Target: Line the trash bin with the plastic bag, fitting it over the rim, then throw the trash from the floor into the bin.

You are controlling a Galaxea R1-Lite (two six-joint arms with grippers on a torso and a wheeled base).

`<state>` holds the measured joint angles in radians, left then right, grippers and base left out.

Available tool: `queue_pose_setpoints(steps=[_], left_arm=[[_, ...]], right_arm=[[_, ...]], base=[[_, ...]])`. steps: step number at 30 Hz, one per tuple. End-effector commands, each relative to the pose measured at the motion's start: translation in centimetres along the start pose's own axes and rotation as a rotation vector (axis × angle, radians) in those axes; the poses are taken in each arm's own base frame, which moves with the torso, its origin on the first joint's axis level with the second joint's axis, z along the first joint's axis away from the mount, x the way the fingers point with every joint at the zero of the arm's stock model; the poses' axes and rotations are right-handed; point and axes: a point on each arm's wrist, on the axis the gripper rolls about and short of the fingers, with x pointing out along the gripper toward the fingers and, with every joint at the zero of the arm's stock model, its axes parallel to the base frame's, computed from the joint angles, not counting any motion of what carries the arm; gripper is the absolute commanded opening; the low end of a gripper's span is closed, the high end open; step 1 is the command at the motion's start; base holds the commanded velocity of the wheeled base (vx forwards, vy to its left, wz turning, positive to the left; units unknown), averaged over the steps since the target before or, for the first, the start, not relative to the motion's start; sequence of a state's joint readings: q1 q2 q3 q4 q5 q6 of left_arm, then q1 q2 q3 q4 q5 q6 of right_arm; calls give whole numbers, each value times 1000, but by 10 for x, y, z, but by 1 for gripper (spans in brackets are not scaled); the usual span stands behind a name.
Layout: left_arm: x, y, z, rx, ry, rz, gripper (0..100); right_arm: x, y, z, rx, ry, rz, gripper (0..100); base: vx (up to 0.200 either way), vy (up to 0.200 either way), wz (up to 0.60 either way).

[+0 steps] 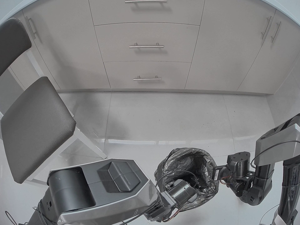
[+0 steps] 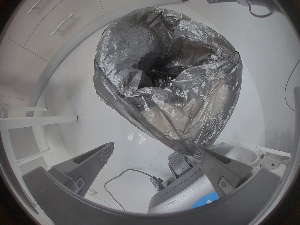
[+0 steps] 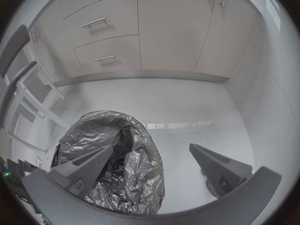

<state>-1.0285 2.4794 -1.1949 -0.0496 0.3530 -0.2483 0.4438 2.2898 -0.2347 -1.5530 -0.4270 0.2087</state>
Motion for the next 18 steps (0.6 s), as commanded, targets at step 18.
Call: queue_pose_setpoints(steps=[18], left_arm=[[0, 1, 13, 59, 153, 177, 100]], right_arm=[[-3, 0, 3, 4, -17, 8, 100]], base=[[0, 0, 0]])
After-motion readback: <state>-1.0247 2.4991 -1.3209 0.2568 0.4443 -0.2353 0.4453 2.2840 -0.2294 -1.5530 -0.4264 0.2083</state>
